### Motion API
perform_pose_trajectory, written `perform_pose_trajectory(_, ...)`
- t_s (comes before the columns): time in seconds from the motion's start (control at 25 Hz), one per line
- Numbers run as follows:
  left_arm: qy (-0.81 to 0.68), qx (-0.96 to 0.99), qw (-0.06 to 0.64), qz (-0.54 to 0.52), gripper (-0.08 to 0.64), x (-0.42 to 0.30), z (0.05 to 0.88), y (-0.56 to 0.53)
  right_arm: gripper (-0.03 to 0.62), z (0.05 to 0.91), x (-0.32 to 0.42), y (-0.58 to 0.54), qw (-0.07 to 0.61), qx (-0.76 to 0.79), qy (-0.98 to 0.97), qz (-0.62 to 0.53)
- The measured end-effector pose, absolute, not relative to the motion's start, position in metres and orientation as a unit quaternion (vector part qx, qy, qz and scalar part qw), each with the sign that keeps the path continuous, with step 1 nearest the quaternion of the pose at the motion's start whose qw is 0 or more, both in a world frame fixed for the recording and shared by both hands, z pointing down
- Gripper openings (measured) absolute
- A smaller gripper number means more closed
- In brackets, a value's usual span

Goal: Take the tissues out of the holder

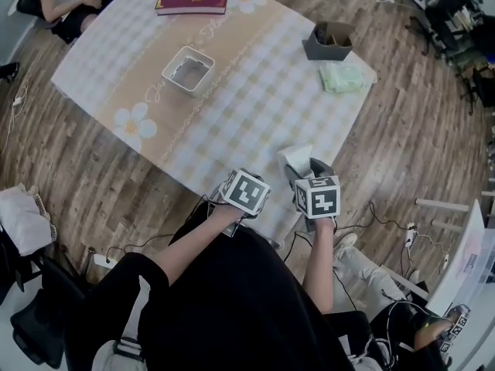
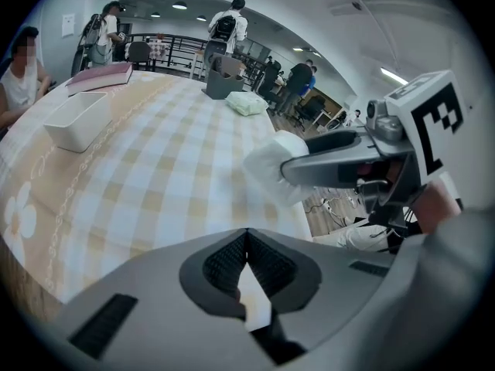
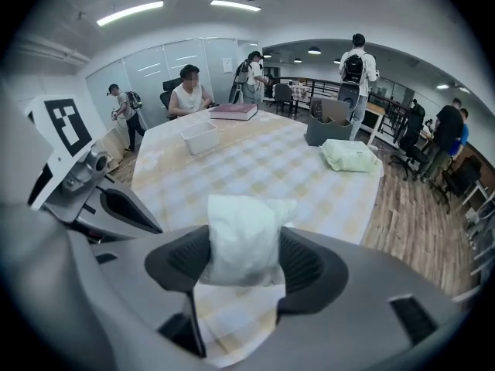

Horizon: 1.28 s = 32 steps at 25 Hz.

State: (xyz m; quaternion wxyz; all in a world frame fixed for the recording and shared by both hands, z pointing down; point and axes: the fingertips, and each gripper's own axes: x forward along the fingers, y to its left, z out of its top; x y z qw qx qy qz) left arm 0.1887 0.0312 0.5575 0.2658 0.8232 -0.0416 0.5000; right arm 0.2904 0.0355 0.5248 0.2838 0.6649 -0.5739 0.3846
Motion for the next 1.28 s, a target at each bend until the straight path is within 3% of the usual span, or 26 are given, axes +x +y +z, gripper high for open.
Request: perform_pose_trajectory(1.28,-0.023,0.798,0.342,0.496,0.008,0.175,0.580,-0.074,0.282,0.551,0.339,-0.138,0.342,0.657,-0.558,0.374)
